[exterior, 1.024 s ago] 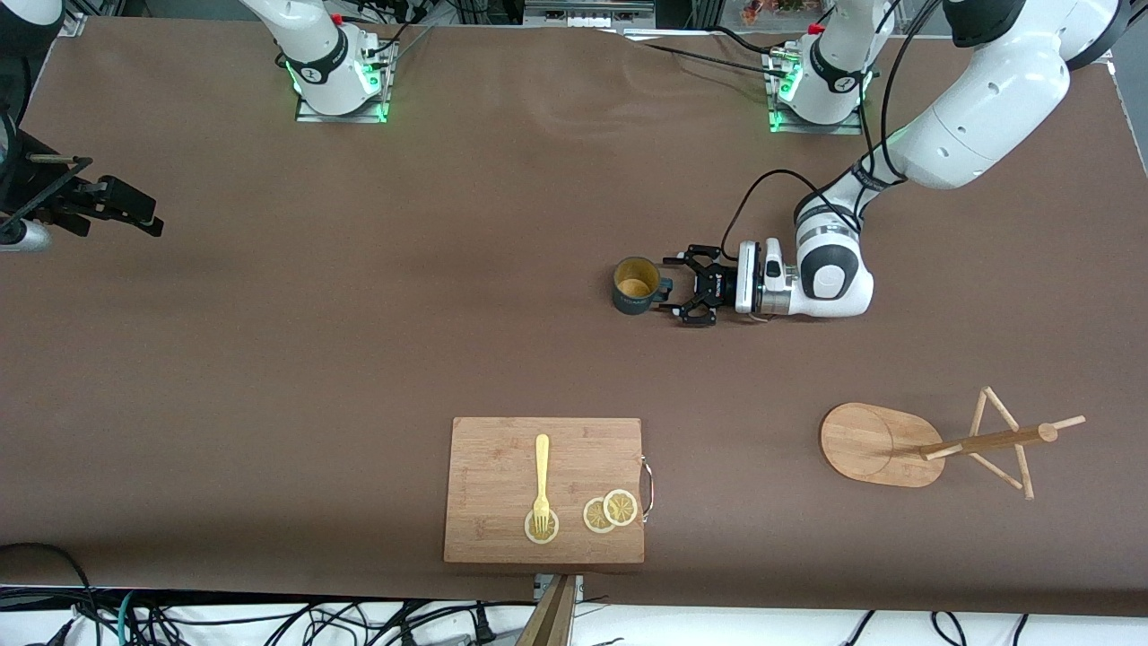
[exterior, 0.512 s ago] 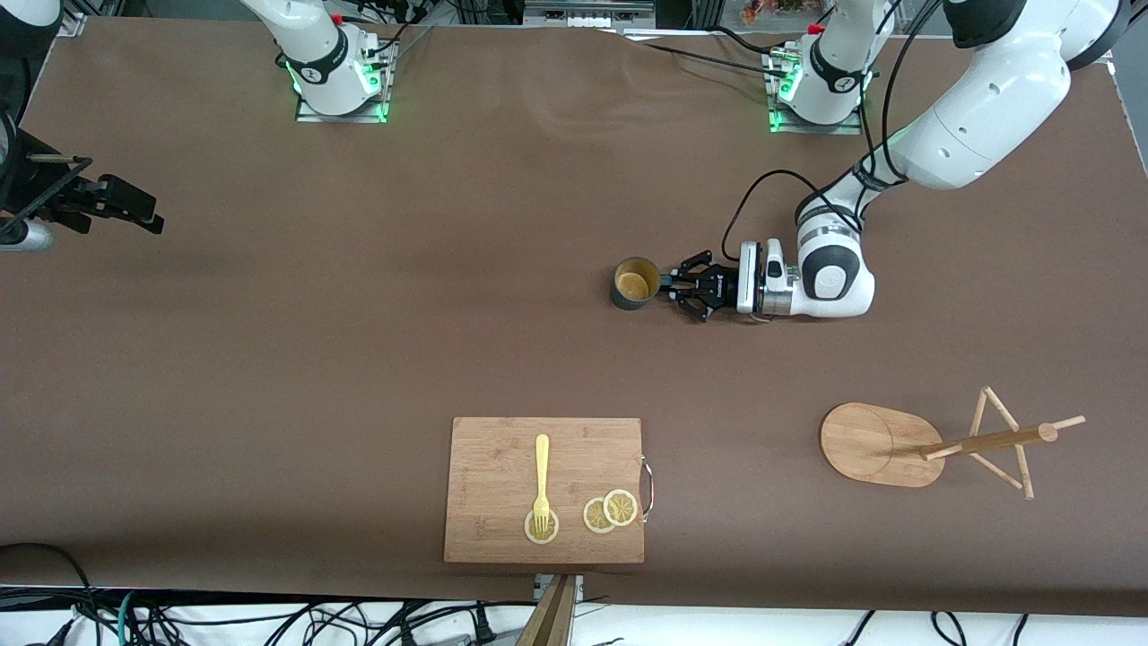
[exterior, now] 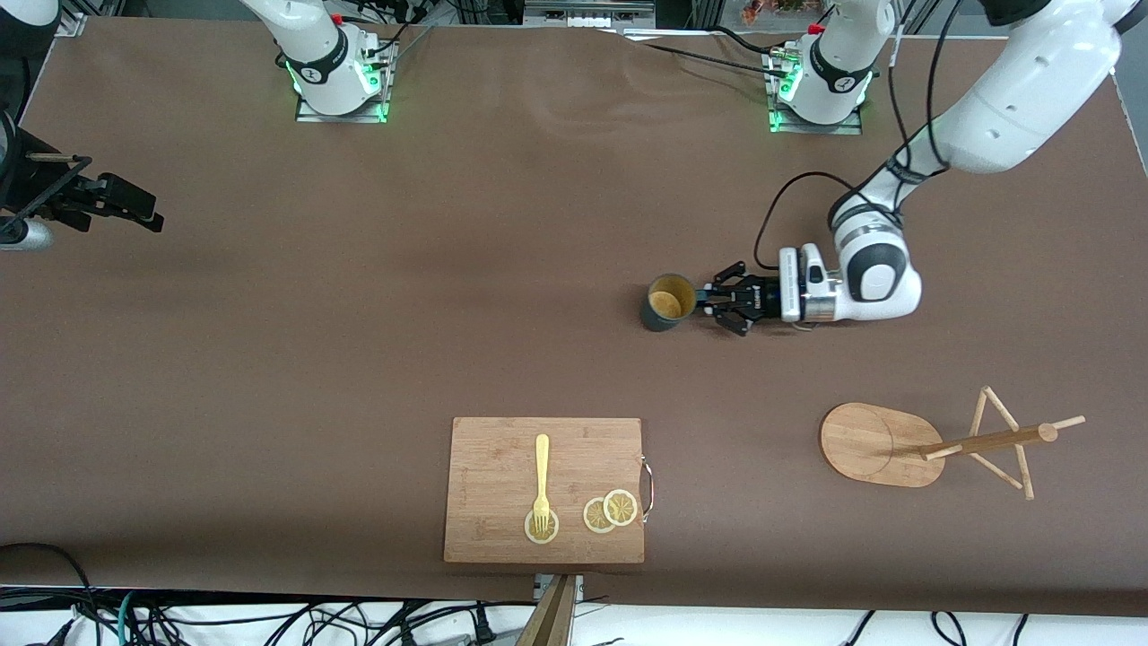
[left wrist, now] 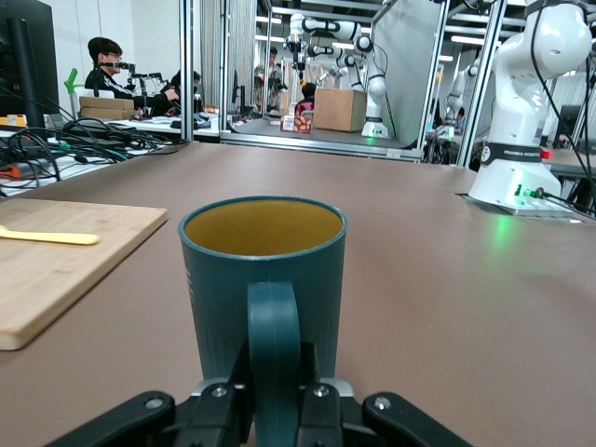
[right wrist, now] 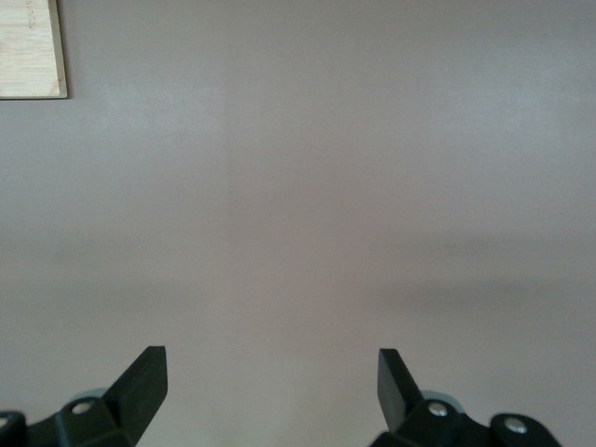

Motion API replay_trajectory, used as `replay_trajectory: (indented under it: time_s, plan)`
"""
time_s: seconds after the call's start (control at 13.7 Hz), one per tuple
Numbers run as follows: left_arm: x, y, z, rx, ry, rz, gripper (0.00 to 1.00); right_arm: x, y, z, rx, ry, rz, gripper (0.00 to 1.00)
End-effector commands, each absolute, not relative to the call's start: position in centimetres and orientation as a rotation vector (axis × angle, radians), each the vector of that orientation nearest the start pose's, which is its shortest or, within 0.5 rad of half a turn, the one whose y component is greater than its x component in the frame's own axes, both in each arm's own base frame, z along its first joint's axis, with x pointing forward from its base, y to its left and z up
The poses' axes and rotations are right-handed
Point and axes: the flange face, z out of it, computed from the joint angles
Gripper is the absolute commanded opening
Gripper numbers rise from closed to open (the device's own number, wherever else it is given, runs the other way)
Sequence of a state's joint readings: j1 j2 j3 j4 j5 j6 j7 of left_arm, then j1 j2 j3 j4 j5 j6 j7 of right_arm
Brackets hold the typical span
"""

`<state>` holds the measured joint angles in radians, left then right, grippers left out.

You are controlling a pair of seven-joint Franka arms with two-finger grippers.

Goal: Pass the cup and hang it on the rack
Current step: 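Close the left gripper on the mug handle and lift the mug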

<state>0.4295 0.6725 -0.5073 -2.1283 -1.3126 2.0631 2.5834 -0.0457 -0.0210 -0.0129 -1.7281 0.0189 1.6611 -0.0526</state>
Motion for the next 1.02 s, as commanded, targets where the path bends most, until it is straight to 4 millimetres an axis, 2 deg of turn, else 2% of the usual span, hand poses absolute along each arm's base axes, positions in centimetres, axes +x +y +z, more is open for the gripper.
replay_trajectory:
  time_s: [0.0, 0.15, 0.29, 0.44, 0.66, 0.73, 0.95]
  plan:
    - [48.3, -6.7, 17.5, 1.484, -1.281, 0.959, 0.00, 55.0, -2.7, 57.6, -3.118, -0.014, 0.077, 1.00]
    - [46.3, -2.1, 18.6, 1.565, -1.128, 0.915, 0.00, 55.1, -2.6, 57.7, -3.118, -0.016, 0.075, 1.00]
    - [45.5, 2.8, 19.1, 1.623, -0.964, 0.843, 0.00, 55.0, -2.6, 57.6, -3.116, -0.016, 0.079, 1.00]
    - [44.5, 6.6, 19.7, 1.647, -0.830, 0.727, 0.00, 55.1, -2.5, 57.6, -3.117, -0.016, 0.077, 1.00]
    - [43.5, 9.7, 20.5, 1.616, -0.650, 0.673, 0.00, 55.1, -2.7, 57.5, -3.115, -0.011, 0.081, 1.00]
    - [43.5, 10.0, 20.5, 1.591, -0.574, 0.628, 0.00, 55.1, -2.7, 57.5, -3.115, -0.011, 0.081, 1.00]
    - [45.1, 10.7, 21.8, 1.539, -0.477, 0.532, 0.00, 55.1, -2.7, 57.5, -3.113, -0.011, 0.081, 1.00]
